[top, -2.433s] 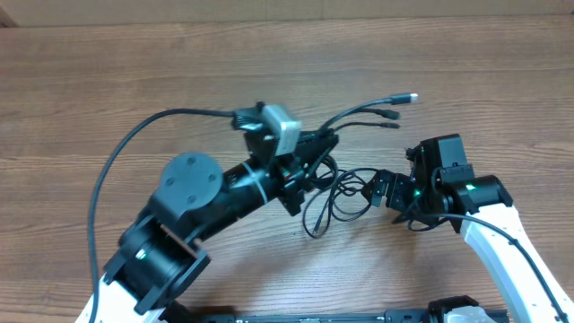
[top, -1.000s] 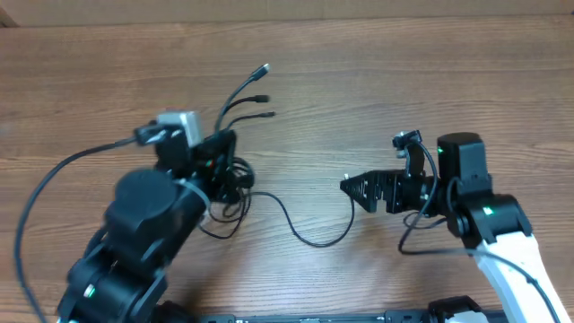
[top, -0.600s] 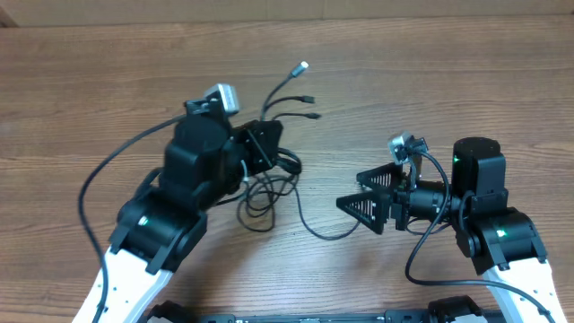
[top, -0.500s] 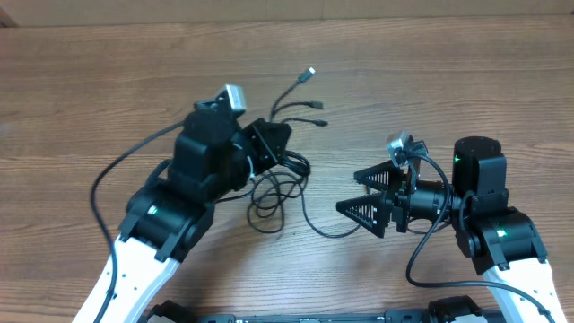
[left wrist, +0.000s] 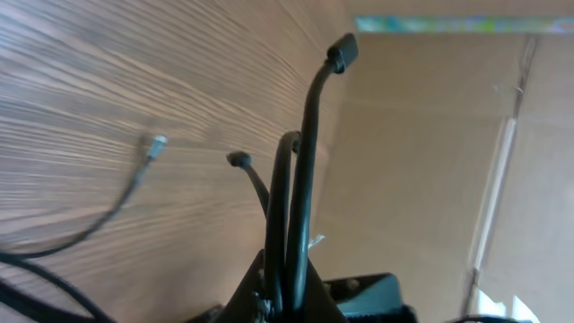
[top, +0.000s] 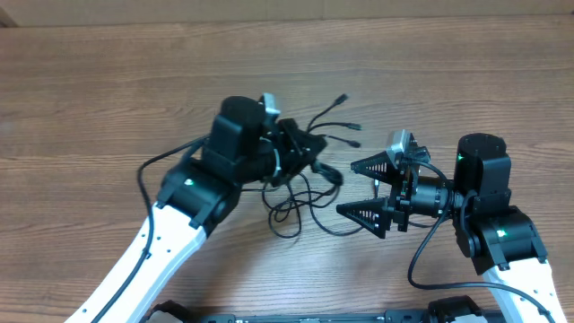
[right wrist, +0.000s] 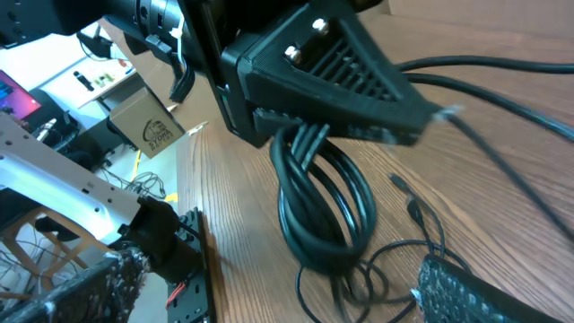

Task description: Untangle cables

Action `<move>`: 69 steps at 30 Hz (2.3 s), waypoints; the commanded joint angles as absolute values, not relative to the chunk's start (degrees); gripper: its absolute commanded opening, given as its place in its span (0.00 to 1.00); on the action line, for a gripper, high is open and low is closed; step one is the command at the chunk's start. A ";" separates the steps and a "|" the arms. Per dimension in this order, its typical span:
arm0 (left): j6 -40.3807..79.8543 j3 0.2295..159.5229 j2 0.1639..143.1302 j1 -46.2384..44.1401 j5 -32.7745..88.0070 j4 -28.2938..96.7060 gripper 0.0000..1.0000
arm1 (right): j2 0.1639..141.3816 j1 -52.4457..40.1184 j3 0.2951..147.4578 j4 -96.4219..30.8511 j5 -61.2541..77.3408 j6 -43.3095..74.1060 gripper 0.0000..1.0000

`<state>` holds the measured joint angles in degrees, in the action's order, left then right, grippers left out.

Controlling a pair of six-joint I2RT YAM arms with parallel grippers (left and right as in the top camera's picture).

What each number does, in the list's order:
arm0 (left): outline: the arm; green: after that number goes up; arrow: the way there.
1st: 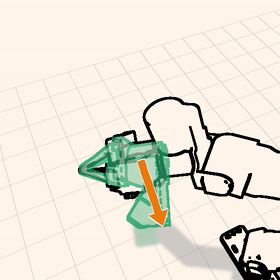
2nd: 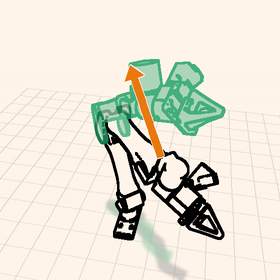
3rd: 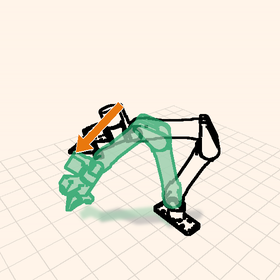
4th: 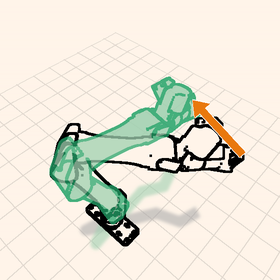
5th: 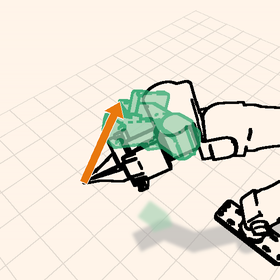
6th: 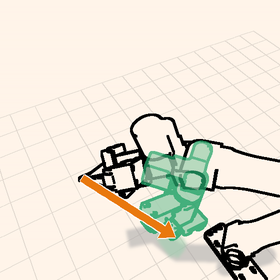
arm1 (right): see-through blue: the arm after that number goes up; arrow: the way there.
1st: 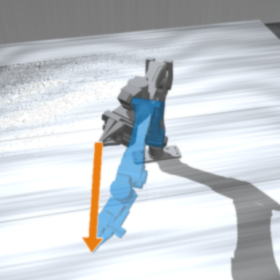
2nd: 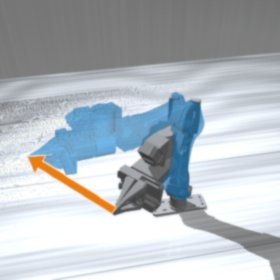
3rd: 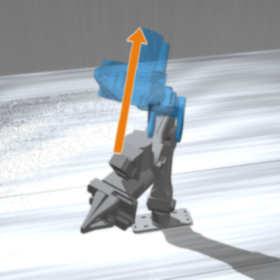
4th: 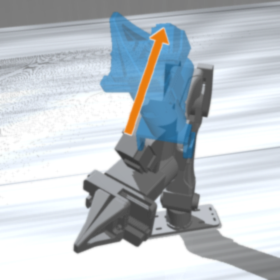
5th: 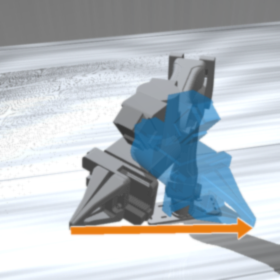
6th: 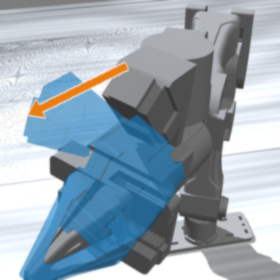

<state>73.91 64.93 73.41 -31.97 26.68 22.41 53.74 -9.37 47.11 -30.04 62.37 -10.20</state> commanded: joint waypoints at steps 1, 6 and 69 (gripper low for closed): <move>77.25 66.15 74.22 -34.46 28.60 19.73 0.04 | 52.99 -9.32 47.29 -29.89 63.05 -11.03 0.94; 79.83 66.15 74.26 -34.96 27.29 18.61 0.04 | 53.06 -9.32 47.27 -30.33 63.09 -10.98 0.86; 16.19 66.17 73.34 -31.48 42.19 29.36 0.18 | 53.10 -9.26 47.27 -29.87 60.05 10.74 0.04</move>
<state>19.07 65.28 73.84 -31.03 38.22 28.45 53.74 -9.32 47.03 -31.22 57.63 9.45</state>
